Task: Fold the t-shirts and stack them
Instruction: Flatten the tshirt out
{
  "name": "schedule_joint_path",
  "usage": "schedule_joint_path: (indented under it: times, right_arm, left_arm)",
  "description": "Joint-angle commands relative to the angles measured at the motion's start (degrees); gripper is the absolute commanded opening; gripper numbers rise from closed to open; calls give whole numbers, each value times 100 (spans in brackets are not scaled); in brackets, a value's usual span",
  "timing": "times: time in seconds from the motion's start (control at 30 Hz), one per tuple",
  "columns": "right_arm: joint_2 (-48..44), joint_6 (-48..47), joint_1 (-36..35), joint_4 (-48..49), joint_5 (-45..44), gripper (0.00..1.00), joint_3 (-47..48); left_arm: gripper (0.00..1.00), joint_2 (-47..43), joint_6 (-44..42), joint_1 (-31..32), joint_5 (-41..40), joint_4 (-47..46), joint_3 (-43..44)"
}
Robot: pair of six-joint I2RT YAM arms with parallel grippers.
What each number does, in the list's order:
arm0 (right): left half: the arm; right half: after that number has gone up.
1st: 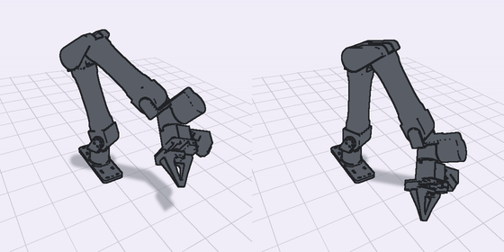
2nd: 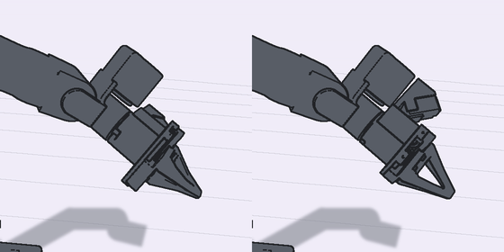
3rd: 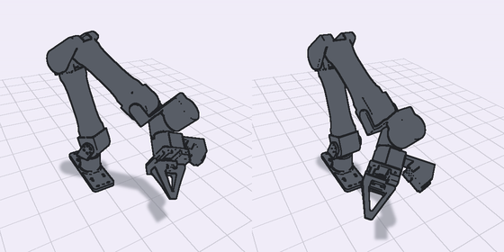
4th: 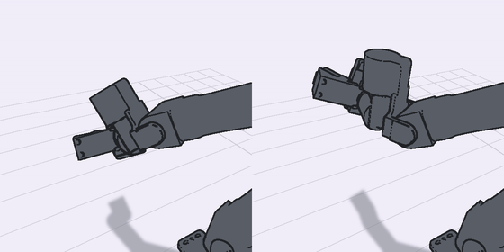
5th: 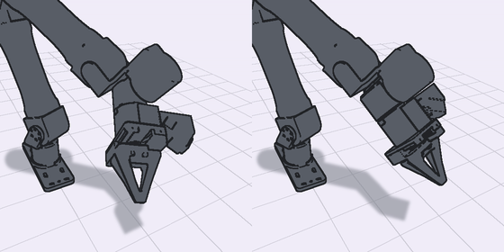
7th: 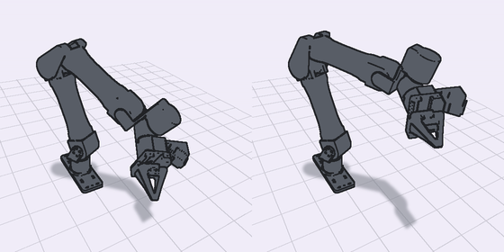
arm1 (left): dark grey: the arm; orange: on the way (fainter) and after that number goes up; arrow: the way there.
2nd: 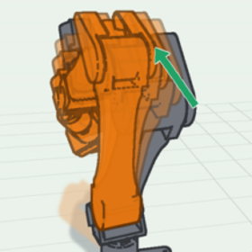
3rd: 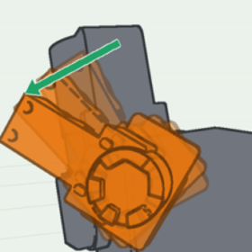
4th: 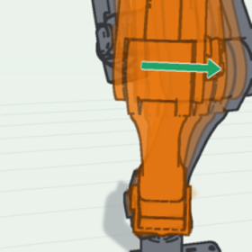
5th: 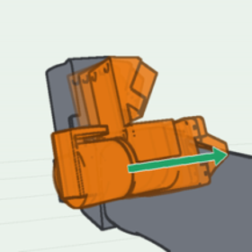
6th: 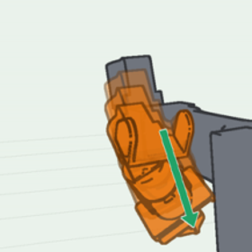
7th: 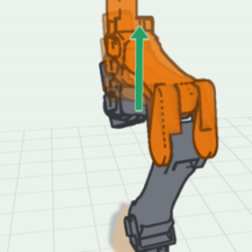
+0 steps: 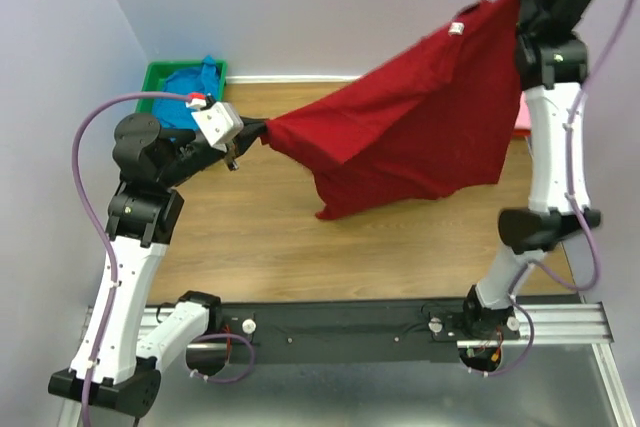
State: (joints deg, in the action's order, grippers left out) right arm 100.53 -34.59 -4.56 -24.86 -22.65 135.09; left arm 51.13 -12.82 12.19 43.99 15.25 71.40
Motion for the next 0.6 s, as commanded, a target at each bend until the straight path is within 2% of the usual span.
schedule_joint_path:
  times: [0.0,0.1,0.13,0.23,0.37,0.43,0.57]
  right_arm:
    - [1150,-197,-80,254,-450,1,1368]
    - [1145,-162,-89,350,-389,1,1188]
    - [953,-154,-98,525,-398,1,978]
    - [574,-171,-89,816,-538,1,222]
    - [108,-285,-98,887,-652,1,-200]
    - [-112,-312,-89,922,-740,1,-403]
    - [-989,-408,25,1009,-872,1,-1009]
  left_arm:
    - [0,72,561,21,-281,-425,173]
    - [0,238,535,12,-1214,-654,217]
    - [0,309,439,12,-1269,-672,304]
    - [0,476,298,12,-1016,-751,419]
    - [0,477,341,213,-506,-743,445]
    - [0,398,280,432,-418,-646,402]
    - [0,117,201,1511,-452,-409,287]
